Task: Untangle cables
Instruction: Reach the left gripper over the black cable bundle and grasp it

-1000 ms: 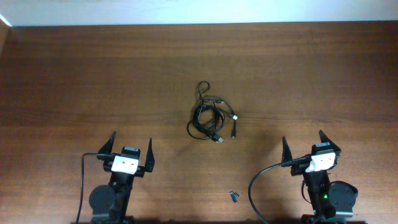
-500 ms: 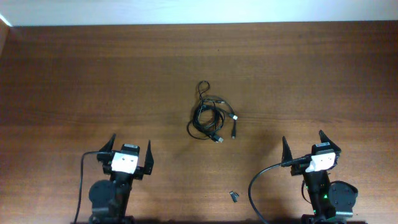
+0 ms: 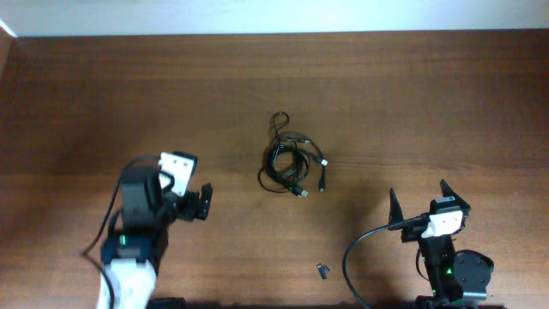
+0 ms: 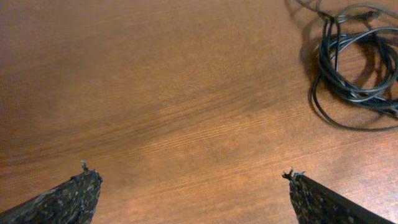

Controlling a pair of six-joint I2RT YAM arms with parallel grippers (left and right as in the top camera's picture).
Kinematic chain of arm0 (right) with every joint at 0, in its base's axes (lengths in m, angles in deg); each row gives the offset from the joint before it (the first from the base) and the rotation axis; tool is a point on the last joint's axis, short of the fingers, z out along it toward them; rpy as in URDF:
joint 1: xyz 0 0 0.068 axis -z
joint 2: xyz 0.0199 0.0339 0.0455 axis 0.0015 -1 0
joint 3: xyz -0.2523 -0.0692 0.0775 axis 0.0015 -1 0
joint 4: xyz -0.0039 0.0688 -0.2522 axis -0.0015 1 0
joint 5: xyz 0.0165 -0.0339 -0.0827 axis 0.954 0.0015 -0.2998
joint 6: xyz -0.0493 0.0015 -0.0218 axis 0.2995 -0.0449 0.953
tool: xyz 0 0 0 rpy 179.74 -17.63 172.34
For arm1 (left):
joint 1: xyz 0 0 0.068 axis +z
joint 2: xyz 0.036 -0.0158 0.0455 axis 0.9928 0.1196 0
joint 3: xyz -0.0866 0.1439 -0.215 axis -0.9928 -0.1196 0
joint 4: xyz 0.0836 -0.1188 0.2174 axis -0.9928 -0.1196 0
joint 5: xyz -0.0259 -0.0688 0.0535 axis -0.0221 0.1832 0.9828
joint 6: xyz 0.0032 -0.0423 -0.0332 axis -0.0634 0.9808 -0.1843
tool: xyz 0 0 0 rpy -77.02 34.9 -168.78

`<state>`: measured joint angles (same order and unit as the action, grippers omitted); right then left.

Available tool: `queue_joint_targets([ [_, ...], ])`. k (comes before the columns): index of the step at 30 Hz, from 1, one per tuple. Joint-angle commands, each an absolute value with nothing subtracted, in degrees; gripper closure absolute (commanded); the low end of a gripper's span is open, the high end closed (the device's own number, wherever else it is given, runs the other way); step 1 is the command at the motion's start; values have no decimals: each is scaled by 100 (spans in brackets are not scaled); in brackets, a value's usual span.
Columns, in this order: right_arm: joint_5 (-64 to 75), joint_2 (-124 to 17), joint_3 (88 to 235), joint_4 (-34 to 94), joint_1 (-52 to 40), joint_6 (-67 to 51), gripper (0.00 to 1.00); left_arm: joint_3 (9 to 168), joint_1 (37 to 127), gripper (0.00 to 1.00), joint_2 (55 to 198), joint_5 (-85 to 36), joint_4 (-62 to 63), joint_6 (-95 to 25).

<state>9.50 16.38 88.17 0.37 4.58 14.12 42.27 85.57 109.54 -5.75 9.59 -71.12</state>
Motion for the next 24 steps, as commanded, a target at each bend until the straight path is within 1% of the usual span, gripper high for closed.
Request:
queue_joint_targets([
  [1,945,1681,8788,76,432,1447,1,5204,8590,1,12329,-979,487,-7285],
  [6,945,1681,8788,76,432,1447,1,5943,8590,1,13560,-984,-123,-7285],
  [10,945,1681,8788,76,432,1447,1,6006,8446,1,13754,-1091,-97,-7287],
  [14,945,1681,8788,74,432,1447,1,6310,8041,1,13756,-1086,-99,-7239],
  [16,945,1681,8788,76,432,1447,1,6618,7657,1,13791,-1058,-101,-6988],
  [21,945,1681,8788,74,432,1447,1,7209,7329,1,14143,-997,-184,-6219],
  [23,945,1681,8788,76,432,1447,1,7659,7287,1,14484,-1001,-427,-5923],
  [24,945,1681,8788,76,432,1447,1,8030,7259,1,14757,-997,-740,-5808],
])
